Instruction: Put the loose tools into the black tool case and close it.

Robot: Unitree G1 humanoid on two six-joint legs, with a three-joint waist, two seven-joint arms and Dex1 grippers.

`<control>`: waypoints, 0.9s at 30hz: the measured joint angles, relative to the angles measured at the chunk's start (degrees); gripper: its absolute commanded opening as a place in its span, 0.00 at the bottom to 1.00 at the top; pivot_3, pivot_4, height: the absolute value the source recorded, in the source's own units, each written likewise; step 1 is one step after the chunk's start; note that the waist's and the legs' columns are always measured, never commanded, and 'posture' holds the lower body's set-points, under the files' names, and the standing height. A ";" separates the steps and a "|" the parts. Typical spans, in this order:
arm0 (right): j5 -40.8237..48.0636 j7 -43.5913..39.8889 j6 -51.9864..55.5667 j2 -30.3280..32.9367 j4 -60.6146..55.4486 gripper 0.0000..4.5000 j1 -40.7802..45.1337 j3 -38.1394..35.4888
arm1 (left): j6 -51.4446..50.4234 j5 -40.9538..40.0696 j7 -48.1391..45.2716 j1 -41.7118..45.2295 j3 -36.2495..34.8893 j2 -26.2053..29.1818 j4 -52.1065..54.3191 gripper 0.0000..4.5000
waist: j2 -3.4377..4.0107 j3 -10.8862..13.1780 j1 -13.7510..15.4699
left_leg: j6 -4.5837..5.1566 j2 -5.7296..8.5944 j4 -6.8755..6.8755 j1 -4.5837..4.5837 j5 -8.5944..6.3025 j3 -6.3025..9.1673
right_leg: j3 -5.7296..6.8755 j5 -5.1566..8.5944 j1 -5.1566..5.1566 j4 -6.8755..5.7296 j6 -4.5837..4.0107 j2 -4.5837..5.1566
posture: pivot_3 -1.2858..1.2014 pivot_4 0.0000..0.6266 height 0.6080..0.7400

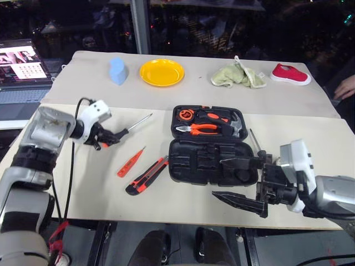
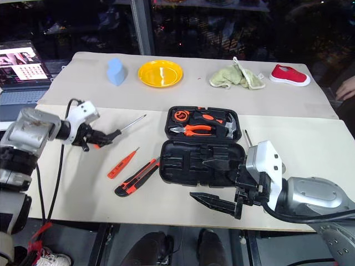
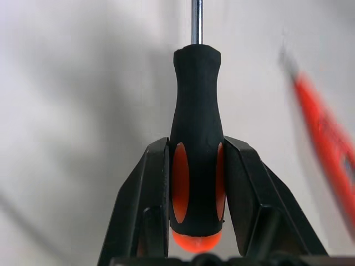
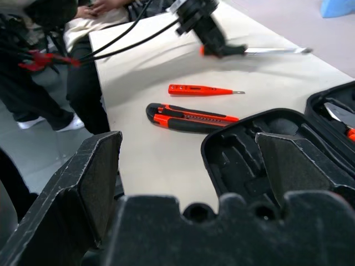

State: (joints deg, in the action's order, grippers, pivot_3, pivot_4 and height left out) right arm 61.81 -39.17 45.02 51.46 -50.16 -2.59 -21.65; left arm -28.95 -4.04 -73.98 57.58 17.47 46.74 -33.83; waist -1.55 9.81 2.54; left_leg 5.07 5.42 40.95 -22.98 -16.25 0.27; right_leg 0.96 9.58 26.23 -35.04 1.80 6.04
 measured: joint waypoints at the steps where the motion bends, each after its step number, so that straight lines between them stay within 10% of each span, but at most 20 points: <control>1: 0.36 0.61 0.00 0.00 -0.12 1.00 -0.45 -0.50 | 1.31 0.00 -1.29 1.42 0.24 -0.96 -0.18 0.21 | 0.00 0.00 0.04 | 0.08 0.01 0.04 0.00 -0.05 -0.04 | -0.01 -0.04 -0.03 0.06 0.07 0.00 | 0.52 0.24 1.00; 16: 1.78 8.92 -0.59 -2.59 -2.17 1.00 -15.05 -13.61 | 7.48 10.01 -5.22 13.33 12.10 -28.58 -8.54 0.21 | -0.04 0.01 -0.30 | 0.50 0.08 0.39 -0.20 -0.19 -0.30 | -0.27 -0.25 -0.03 0.15 0.44 0.05 | 0.52 0.24 1.00; 27: 2.54 13.61 -2.58 -6.27 -1.45 1.00 -19.10 -19.66 | 11.22 15.10 -4.05 13.51 14.05 -31.67 -11.81 0.21 | -0.01 -0.01 -0.28 | 0.61 -0.01 0.68 -0.19 -0.25 -0.34 | -0.32 -0.27 -0.08 0.06 0.44 0.12 | 0.52 0.24 1.00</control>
State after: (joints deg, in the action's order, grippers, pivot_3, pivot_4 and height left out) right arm 64.35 -25.56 42.44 45.19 -51.61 -21.70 -41.30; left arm -17.73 11.06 -78.03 71.09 31.52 15.07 -45.65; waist -1.56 9.80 2.26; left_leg 5.68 5.41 41.63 -23.16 -16.50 -0.07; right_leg 0.64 9.31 26.16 -34.98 2.24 6.16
